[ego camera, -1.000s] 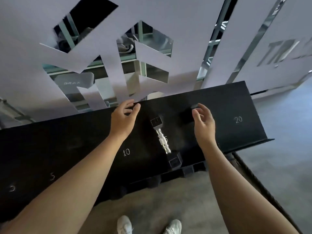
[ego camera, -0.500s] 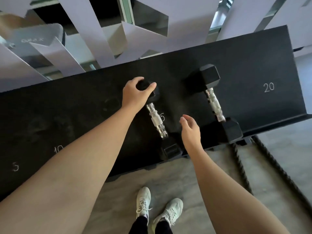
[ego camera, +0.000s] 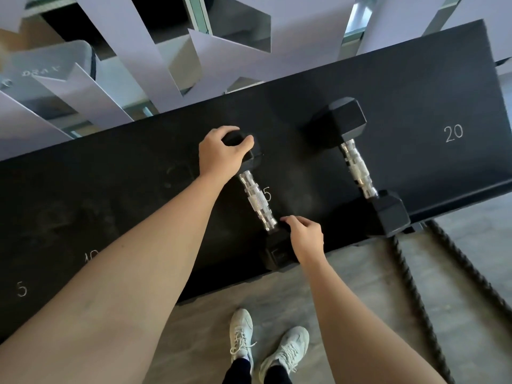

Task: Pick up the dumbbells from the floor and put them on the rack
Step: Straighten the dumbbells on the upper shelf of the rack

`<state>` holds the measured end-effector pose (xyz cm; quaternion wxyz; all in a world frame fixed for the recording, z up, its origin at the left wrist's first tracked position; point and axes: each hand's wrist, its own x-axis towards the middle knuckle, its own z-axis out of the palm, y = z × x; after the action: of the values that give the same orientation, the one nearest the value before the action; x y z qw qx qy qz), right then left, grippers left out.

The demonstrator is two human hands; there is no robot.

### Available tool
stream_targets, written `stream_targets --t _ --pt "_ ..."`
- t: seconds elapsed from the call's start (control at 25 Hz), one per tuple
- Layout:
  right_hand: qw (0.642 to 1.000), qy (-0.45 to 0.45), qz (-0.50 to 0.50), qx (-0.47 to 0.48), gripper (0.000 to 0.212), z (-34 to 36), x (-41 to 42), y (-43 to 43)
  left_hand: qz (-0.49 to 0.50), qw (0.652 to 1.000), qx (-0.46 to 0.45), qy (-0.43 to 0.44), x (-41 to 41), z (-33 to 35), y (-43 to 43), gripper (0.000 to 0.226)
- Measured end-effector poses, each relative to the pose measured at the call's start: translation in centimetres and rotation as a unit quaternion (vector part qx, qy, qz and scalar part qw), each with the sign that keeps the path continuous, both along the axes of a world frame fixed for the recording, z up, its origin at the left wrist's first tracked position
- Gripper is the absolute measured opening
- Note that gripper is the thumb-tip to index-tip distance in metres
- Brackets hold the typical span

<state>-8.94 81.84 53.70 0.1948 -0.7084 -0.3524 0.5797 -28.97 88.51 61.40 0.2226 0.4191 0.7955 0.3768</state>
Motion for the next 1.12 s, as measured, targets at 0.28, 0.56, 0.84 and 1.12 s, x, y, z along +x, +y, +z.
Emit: stream_targets --t 0.28,0.56,0.84,1.12 --pt "0.998 0.003 -0.055 -0.007 0.018 0.2 -0.2 -0.6 -0.042 0.999 0.006 0.020 1.0 0.1 1.2 0.041" --pt "0.997 0.012 -0.076 -0.011 0.019 0.4 -0.4 -1.0 -0.059 0.998 0.000 0.030 1.3 0.0 1.6 0.041" --pt "0.997 0.017 -0.076 0.002 0.022 0.1 -0.4 -1.0 -0.064 0.997 -0.030 0.029 1.3 0.4 1.8 0.043" --pt "0.998 0.038 0.006 0.044 0.019 0.5 1.5 0.4 -0.073 0.994 -0.086 0.006 1.2 0.9 2.0 0.049"
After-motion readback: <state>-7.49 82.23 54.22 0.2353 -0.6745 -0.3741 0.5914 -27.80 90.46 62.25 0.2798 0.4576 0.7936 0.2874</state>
